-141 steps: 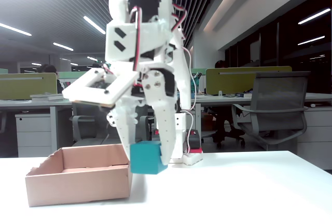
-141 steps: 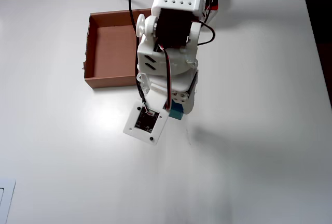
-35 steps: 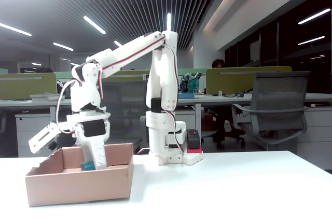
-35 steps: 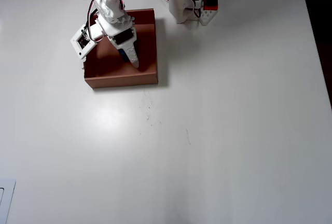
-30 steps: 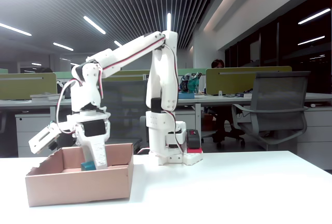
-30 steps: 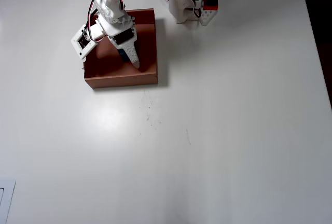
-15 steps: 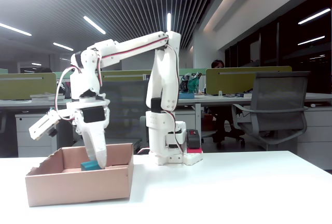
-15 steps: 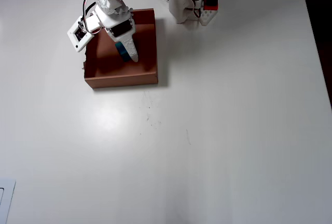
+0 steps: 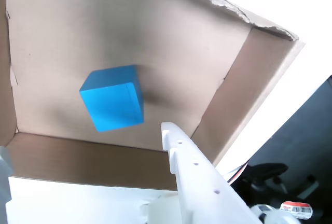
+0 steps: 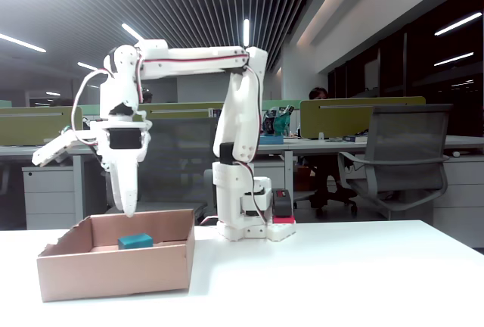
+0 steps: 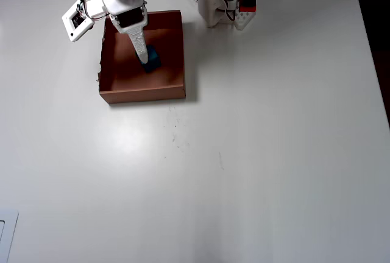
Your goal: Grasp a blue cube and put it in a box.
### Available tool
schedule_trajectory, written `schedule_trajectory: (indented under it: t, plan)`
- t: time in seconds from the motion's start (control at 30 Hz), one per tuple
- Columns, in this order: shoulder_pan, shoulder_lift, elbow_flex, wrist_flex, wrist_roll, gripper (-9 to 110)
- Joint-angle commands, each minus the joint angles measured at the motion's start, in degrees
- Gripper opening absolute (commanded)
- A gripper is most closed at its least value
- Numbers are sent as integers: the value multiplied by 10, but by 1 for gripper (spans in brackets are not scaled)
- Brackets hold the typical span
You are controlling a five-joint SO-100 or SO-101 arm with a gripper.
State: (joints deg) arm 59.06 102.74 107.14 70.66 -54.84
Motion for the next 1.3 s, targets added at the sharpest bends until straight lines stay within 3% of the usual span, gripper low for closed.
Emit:
schedule_trajectory:
  t: [0.0, 0.73, 1.27]
  plan:
    - [7, 30, -37, 16, -3, 36]
    - [9, 152, -88, 147, -29, 36]
    - [-85, 273, -39, 153, -29, 36]
